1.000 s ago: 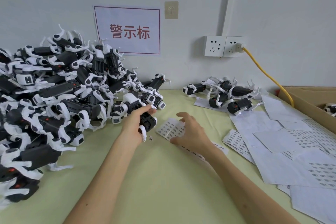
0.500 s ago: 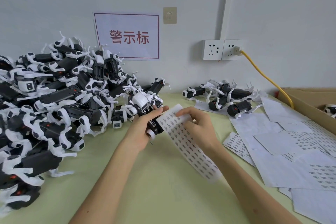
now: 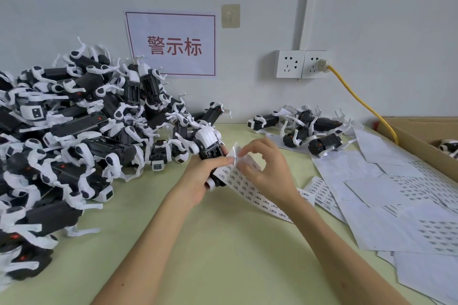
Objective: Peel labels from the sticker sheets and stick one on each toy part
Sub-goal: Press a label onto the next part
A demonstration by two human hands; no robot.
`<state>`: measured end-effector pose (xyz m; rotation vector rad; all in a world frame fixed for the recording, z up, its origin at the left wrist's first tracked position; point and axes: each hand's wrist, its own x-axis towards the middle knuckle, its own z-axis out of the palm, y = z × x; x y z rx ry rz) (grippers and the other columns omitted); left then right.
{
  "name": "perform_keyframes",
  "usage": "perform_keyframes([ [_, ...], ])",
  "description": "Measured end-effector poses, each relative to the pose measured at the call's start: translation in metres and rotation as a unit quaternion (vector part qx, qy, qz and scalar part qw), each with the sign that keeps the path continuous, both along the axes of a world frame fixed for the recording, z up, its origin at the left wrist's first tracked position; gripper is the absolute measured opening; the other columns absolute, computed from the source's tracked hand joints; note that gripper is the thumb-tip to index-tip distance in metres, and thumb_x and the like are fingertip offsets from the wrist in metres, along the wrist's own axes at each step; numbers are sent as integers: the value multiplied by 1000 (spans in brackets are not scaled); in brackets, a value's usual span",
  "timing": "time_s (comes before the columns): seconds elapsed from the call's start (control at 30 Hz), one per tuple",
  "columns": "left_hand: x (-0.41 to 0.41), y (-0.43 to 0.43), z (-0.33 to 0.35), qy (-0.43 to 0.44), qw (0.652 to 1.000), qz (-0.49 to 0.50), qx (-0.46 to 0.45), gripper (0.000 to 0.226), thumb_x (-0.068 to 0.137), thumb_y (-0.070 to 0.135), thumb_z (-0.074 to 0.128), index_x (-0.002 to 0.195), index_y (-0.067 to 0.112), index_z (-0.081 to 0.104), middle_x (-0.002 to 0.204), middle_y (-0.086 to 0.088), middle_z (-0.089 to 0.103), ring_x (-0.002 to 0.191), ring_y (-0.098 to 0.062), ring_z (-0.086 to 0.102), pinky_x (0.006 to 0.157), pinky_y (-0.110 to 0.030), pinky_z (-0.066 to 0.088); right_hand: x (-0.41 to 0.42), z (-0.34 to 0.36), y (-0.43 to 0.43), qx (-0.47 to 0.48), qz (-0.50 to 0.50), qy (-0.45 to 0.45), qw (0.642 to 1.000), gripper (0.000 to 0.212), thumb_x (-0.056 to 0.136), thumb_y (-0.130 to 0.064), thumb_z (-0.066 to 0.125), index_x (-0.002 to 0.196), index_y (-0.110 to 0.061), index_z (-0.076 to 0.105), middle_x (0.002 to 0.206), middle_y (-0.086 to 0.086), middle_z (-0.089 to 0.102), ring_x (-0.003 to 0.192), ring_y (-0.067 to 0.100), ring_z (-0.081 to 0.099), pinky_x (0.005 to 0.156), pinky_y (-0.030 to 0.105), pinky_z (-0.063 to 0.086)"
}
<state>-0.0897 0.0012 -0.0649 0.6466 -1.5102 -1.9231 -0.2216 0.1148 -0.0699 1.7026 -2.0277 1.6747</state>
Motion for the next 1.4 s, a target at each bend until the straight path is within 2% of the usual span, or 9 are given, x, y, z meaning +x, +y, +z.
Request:
perform_keyframes([
  [0.1,-3,3,-2,12,1000,27,4,20,61,24,86,74,27,71,74,-3,67,66,-21,61,60,-33,32,3,-2,-2,-29,-11,23,999,15,85,-24,82,97,-21,74,103,-4,63,99,7,58,84,11,39],
  [0.2,-4,4,-4,24,999,24,7,21,65,29,85,77,26,68,75,-1,66,64,-18,60,58,-31,29,6,-3,-3,-38,-11,23,999,16,84,-19,83,97,-24,75,100,-9,66,91,5,62,76,7,38],
  [0.37,-6,2,-7,55,998,18,-11,15,78,14,81,79,21,68,81,-3,71,71,-17,69,56,-26,53,4,-3,-2,-38,-28,-22,999,21,83,-10,80,98,-24,76,100,-15,72,96,-2,64,78,7,41],
  [0.57,-7,5,-5,46,998,43,-28,15,67,18,77,78,21,66,83,-4,68,75,-21,66,65,-29,49,5,-2,-4,-26,-4,-118,993,13,86,-9,78,99,-12,77,93,-7,76,91,9,72,88,31,58],
  [0.7,-7,6,-6,37,998,49,-24,20,64,22,78,80,21,66,82,-3,68,76,-22,66,68,-33,46,6,-1,-3,-20,1,-114,993,10,86,-7,78,95,-11,77,91,-6,76,89,12,71,88,34,58],
  [0.87,-6,13,-2,23,999,41,-25,48,66,34,85,101,5,68,92,-12,72,86,-30,67,81,-47,35,7,0,-2,-14,13,-91,996,12,83,-4,79,92,-13,77,96,-6,73,93,9,69,84,33,58],
  [0.97,-5,12,-2,21,998,49,-23,23,66,27,82,82,19,68,87,-9,72,79,-26,69,80,-44,44,8,-1,-3,-9,20,-82,996,12,83,-3,79,90,-13,76,94,-6,72,91,8,68,80,27,58],
  [1.13,-8,10,-6,38,997,59,-33,16,73,15,79,70,25,68,78,0,68,72,-17,67,61,-26,54,6,-2,-2,4,27,-77,997,25,83,-4,79,80,-27,71,81,-14,72,84,1,69,72,16,54],
  [1.4,-11,10,-8,38,994,78,-61,26,86,1,73,70,21,66,72,6,67,67,-9,66,58,-18,52,4,-3,-3,1,25,-117,993,24,82,2,77,79,-22,72,81,-12,74,81,7,75,75,39,62],
])
